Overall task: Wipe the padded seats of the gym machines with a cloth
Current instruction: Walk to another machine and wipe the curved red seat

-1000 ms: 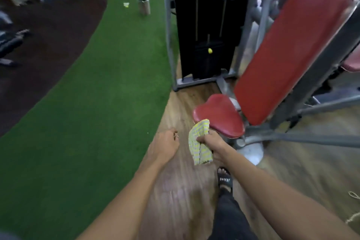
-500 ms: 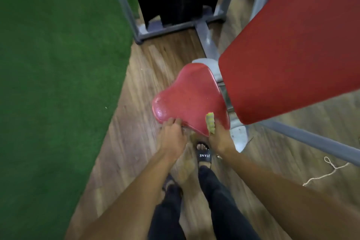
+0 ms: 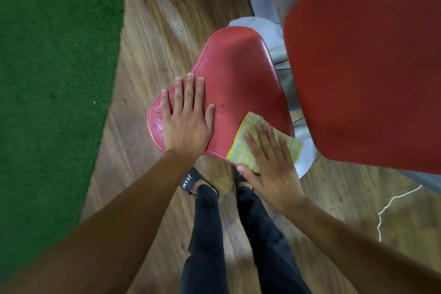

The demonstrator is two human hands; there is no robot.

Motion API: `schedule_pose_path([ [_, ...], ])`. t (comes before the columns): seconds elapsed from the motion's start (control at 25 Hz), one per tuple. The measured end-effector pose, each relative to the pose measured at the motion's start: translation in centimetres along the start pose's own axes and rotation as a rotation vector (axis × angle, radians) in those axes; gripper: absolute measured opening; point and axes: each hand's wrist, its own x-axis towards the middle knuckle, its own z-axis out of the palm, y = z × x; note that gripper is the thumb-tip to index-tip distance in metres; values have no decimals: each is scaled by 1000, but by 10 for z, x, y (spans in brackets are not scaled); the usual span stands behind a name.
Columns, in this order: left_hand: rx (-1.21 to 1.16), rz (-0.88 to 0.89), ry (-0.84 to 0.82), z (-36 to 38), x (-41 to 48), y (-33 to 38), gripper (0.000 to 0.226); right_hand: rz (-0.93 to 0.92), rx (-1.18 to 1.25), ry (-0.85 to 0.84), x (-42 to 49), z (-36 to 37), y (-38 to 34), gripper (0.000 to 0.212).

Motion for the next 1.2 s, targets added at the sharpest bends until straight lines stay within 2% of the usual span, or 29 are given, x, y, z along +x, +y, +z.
schedule_pose_path([
  [0.12, 21, 0, 12, 0, 0, 1, 59, -73, -96, 13, -1, 9, 8, 56],
  [0.24, 34, -8, 27, 0, -1, 3, 59, -95, -106, 38, 16, 11, 12, 53],
  [0.36, 51, -12, 34, 0, -2, 2, 59, -40, -26, 78, 57, 2, 16, 54],
  [0.72, 84, -14, 13, -1, 1, 2, 59, 118, 18, 118, 191, -18, 27, 53],
  [0.96, 90, -37, 10, -1, 7, -2, 59, -63, -31, 109, 249, -27, 9, 53],
  [1.2, 114, -61, 2, 0, 7, -2, 63, -272, -94, 99, 239, -26, 12, 51],
])
